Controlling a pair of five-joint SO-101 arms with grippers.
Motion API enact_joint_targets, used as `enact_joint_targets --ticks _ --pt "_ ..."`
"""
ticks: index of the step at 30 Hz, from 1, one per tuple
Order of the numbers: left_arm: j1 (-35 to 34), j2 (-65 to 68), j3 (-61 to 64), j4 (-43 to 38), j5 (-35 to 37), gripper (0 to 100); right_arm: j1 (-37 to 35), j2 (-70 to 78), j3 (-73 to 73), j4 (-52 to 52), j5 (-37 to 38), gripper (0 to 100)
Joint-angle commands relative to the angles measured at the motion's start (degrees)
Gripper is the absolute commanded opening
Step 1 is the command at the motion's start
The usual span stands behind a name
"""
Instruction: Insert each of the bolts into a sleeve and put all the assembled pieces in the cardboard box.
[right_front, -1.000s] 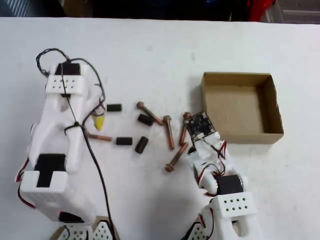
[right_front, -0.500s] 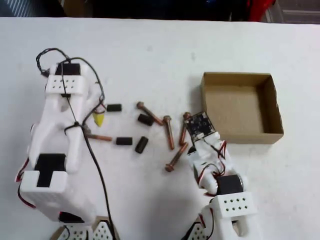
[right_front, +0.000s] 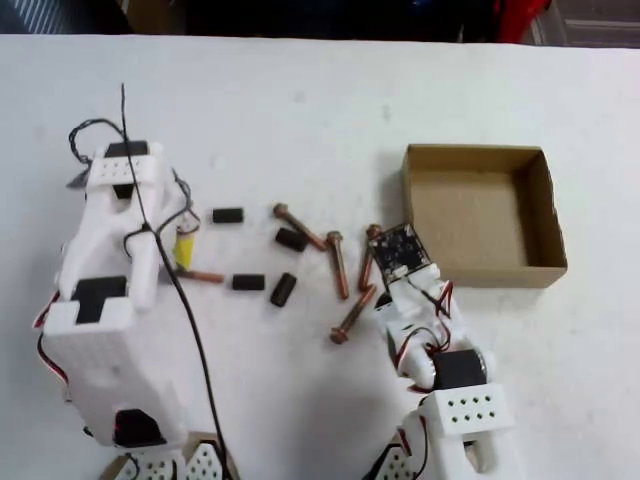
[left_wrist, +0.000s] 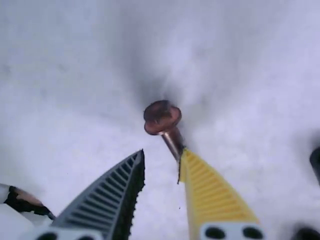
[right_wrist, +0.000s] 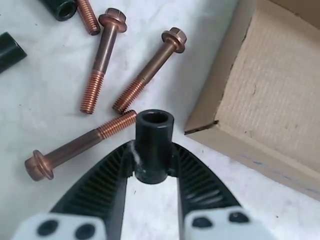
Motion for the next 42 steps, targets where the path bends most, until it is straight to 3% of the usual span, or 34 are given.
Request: enact_joint_targets --ticks 1,13,42 --pt "-0.7 0.9 -2.2 -1.9 1.4 14 0.0 -0.9 -0.6 -1.2 -0.1 1.7" --pt "-0.7 7.3 -6.4 -0.9 1.2 14 0.0 -0.9 -0.6 -1.2 -0.1 1.7" --pt "-5.2 7.3 -6.8 -1.1 1.3 14 0.0 -0.9 -0.6 -1.2 -0.1 1.7"
